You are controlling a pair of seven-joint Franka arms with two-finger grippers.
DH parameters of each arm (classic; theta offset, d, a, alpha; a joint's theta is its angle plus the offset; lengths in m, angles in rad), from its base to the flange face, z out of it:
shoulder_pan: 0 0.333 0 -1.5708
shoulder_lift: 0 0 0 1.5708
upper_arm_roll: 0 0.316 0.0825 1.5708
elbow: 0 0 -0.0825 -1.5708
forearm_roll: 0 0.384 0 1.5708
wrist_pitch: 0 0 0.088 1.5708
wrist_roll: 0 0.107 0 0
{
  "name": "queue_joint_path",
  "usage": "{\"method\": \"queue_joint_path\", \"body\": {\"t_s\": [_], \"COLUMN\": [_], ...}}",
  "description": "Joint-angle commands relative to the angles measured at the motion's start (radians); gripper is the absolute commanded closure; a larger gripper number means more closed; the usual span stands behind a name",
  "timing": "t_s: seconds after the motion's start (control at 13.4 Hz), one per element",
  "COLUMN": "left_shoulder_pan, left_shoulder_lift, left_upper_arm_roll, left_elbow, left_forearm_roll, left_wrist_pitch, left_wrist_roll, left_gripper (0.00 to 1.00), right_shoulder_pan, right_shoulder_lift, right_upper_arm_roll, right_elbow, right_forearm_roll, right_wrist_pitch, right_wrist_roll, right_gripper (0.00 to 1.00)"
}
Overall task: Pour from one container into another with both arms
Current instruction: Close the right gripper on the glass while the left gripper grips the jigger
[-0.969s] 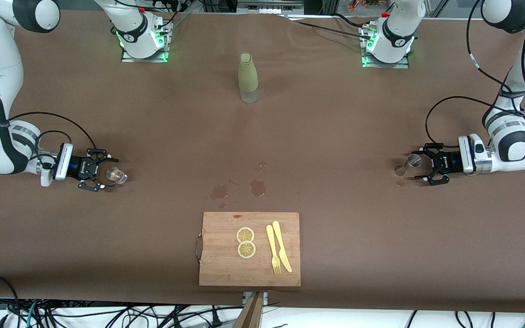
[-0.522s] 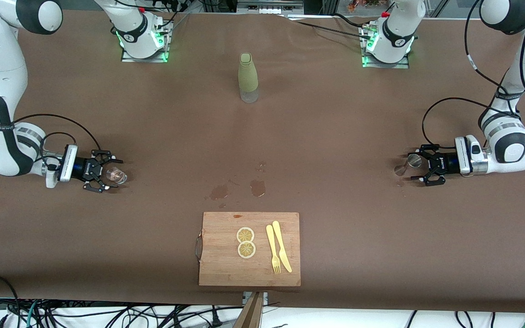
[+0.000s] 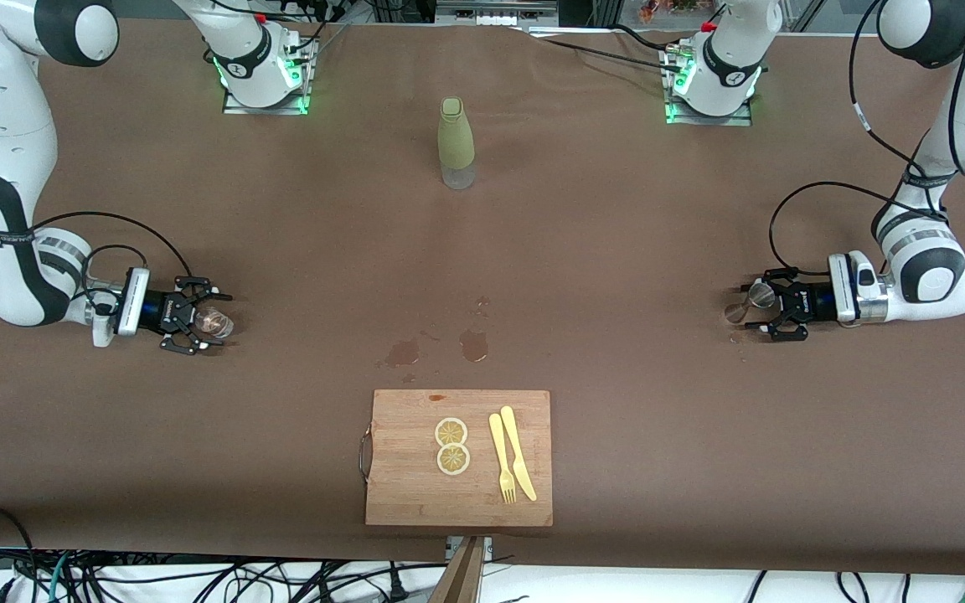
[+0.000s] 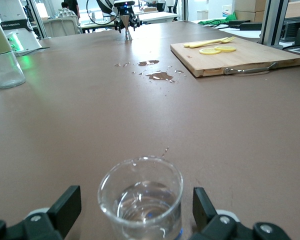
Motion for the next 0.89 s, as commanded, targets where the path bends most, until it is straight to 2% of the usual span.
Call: {"method": "queue_joint_path", "body": {"t_s": [0.0, 0.15, 0.37, 0.67, 0.82], "left_shoulder_pan": [-0.008, -0.006, -0.006, -0.005, 0.000], "left_shoulder_lift": [0.014, 0.015, 0.015, 0.003, -0.021], "left_upper_arm_roll": [0.011, 0.011, 0.011, 0.010, -0.013], "left_elbow": [0.018, 0.018, 0.018, 0.055, 0.099], "left_forearm_roll": [-0.031, -0.031, -0.036, -0.022, 0.012], "left_wrist_pitch": [-0.022, -0.022, -0.021, -0.022, -0.027], "left_wrist_roll": [0.041, 0.042, 0.064, 0.039, -0.051], "left_gripper": [0.57, 0.66, 1.00, 1.00, 1.00], "right_shoulder_pan": [0.002, 0.004, 0.007, 0.007, 0.007], "right_shoulder_lift": [0.021, 0.021, 0.022, 0.033, 0.034], "right_upper_arm_roll": [-0.001, -0.001, -0.001, -0.001, -0.001], "right_elbow": [0.021, 0.027, 0.027, 0.027, 0.027], "right_forearm_roll": [0.028, 0.028, 0.028, 0.030, 0.030], "right_wrist_pitch": [-0.018, -0.021, -0.018, -0.015, -0.016], "right_wrist_roll": [-0.012, -0.021, -0.023, -0.028, -0.029], "right_gripper": [0.03, 0.20, 0.21, 0.20, 0.21]}}
